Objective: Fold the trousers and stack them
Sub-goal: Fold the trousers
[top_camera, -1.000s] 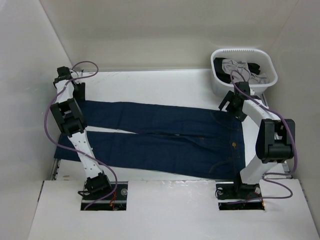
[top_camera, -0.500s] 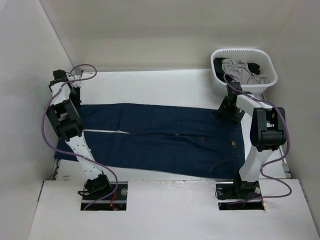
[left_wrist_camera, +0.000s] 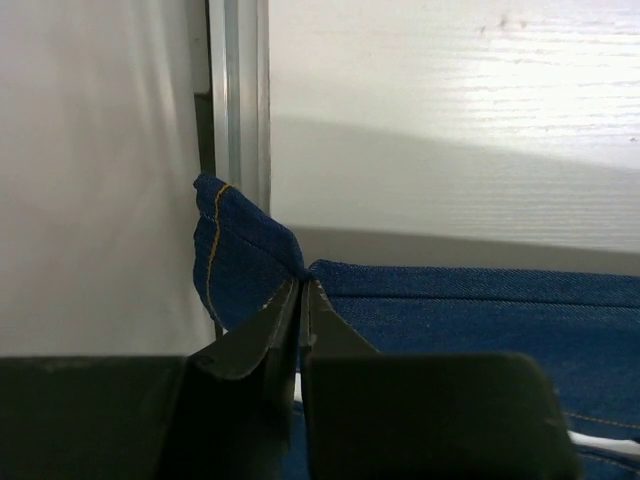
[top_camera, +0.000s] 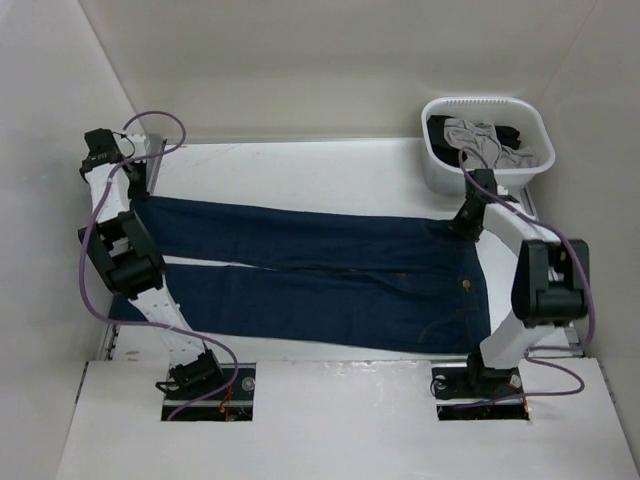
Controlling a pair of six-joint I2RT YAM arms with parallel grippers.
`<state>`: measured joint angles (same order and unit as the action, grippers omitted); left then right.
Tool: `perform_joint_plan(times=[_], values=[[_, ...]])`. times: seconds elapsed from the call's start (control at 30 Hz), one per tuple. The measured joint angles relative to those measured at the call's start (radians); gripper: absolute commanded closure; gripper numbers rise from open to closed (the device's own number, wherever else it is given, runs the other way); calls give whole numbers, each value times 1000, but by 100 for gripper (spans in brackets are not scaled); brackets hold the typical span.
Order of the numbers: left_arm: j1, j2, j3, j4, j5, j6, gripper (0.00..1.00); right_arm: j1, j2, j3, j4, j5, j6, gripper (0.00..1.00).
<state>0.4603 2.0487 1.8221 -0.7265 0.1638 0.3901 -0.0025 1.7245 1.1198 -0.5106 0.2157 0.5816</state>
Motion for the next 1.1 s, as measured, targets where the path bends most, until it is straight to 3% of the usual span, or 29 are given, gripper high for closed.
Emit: perform_joint_plan(times=[0.13,0.3,0.4,0.5,0.53,0.63,0.73,0.77,0.93,1.03,1.1], values=[[-24,-32,-11,60,11,31,100,-25,-248,-72,98,1,-40,100],[-37,-173,-82,176,46,52,100,-37,-538,-208,403,7,-93,99],[-35,-319,-202,246,60,70,100,-50,-663,-375,557,13,-83,90],[-27,-476,-387,314,69,105,100,-58,-706,-530,607,12,-33,79],[-21,-528,-463,337,71,117,100,-59,-711,-579,608,11,-7,62],[5,-663,-692,360,69,153,100,-65,-776,-698,582,5,85,37],[39,-770,-898,354,52,201,100,-97,-947,-768,485,6,205,14],[53,-802,-956,345,44,218,100,-113,-1015,-774,439,9,251,0],[94,-909,-1124,335,-10,286,100,-148,-1288,-775,233,22,475,0],[86,-950,-1163,335,-40,303,100,-157,-1280,-775,174,19,554,0],[80,-964,-1170,335,-51,308,100,-161,-1179,-772,171,3,581,0]])
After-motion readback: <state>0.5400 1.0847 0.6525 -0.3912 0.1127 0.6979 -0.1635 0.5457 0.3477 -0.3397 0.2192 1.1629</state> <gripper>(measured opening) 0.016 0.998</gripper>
